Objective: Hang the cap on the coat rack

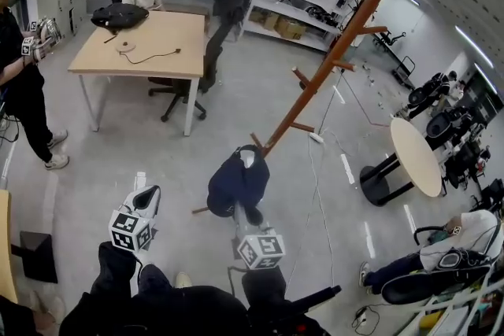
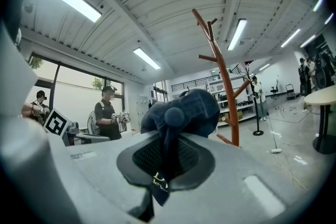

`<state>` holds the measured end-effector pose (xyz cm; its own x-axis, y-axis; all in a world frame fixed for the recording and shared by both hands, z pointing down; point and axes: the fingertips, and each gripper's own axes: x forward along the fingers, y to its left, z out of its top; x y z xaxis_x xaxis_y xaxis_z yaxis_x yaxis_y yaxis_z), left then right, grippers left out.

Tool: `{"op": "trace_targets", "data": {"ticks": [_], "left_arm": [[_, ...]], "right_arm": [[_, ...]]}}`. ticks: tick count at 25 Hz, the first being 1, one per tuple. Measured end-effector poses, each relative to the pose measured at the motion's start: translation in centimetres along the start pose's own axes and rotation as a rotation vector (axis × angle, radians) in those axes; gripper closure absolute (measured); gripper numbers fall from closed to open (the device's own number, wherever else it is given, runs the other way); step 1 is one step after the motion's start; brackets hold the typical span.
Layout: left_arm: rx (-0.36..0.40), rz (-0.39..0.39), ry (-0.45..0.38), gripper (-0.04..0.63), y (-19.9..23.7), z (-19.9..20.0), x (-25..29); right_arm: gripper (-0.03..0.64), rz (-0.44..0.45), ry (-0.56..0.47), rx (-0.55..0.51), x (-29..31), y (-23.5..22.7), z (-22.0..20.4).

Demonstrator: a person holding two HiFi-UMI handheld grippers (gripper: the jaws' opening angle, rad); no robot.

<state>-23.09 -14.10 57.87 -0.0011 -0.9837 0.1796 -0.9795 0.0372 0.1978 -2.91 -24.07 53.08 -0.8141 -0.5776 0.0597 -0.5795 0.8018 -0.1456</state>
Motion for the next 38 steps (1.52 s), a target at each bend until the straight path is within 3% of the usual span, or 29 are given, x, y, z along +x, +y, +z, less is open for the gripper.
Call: {"op": "trace_targets", "data": {"ticks": [24,38], "left_arm": [[0.071,-0.361,0.071,0.594,4.2,4.7,15.6],[0.082,-0.479,0.1,0.594,6.3,6.3,21.3]], "right_arm": [[0.606,-0.351,-0.24,-0.109,6.0,-3.3,11.5],[0.606,-0.462,-0.339,-0.171,8.1,-3.3,17.1]]}}
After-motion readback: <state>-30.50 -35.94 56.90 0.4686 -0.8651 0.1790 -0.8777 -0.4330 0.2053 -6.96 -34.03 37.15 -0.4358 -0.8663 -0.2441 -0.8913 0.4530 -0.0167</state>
